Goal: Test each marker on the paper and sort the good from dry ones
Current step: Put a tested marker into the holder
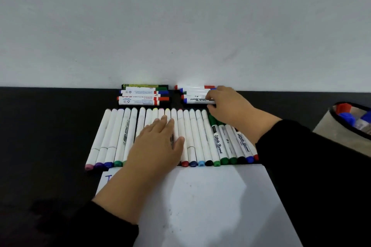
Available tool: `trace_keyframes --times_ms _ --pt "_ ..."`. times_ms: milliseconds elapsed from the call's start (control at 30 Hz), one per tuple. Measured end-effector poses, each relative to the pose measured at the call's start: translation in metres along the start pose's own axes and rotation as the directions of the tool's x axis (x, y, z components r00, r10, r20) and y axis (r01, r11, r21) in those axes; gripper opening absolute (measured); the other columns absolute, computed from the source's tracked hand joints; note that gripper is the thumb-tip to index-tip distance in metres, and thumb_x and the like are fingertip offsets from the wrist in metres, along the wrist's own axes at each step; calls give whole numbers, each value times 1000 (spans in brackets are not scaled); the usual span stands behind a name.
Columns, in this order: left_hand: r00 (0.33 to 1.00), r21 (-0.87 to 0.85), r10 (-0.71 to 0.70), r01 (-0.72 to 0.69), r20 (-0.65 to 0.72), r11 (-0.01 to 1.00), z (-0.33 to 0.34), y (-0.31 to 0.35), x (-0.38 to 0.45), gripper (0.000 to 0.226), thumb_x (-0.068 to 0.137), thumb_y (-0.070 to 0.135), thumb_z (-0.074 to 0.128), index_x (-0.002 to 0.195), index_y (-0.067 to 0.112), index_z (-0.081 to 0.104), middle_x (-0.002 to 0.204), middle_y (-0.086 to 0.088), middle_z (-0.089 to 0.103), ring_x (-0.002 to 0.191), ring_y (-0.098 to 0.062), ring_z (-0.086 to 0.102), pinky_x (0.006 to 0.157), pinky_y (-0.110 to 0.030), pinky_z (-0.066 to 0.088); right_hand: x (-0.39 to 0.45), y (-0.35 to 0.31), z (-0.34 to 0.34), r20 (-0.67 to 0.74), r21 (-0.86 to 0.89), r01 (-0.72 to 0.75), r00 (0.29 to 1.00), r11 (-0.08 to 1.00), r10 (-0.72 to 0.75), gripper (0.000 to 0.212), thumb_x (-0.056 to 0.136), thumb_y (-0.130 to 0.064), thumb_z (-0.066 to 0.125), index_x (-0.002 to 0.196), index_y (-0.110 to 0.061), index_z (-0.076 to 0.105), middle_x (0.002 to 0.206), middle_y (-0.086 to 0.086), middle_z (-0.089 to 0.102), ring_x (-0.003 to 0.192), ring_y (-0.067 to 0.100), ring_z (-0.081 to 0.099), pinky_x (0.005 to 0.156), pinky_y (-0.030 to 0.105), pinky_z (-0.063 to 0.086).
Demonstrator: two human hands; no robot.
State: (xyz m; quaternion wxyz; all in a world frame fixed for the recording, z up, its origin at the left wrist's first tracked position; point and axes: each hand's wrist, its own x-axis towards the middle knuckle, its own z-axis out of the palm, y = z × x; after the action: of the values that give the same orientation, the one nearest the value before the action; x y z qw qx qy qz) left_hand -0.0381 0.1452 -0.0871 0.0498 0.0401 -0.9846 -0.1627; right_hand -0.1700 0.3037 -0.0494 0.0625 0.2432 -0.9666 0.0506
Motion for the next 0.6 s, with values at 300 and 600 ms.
trace_keyframes --times_ms 300,600 --pt "999 17 19 -19 37 1000 6 -9 5 61 97 48 28 150 26 7 157 8 0 143 -8 -1 113 -25 -1 43 6 23 73 -143 19 997 990 -9 31 91 -10 52 121 -8 57 123 14 47 113 31 46 86 34 40" --pt "999 39 17 -19 51 999 9 -8 7 61 97 50 25 150 26 6 157 7 0 144 -9 -2 113 -26 -3 42 0 23 -10 -179 60 998 982 -62 28 89 -8 51 117 -2 53 118 14 50 111 30 46 84 33 40"
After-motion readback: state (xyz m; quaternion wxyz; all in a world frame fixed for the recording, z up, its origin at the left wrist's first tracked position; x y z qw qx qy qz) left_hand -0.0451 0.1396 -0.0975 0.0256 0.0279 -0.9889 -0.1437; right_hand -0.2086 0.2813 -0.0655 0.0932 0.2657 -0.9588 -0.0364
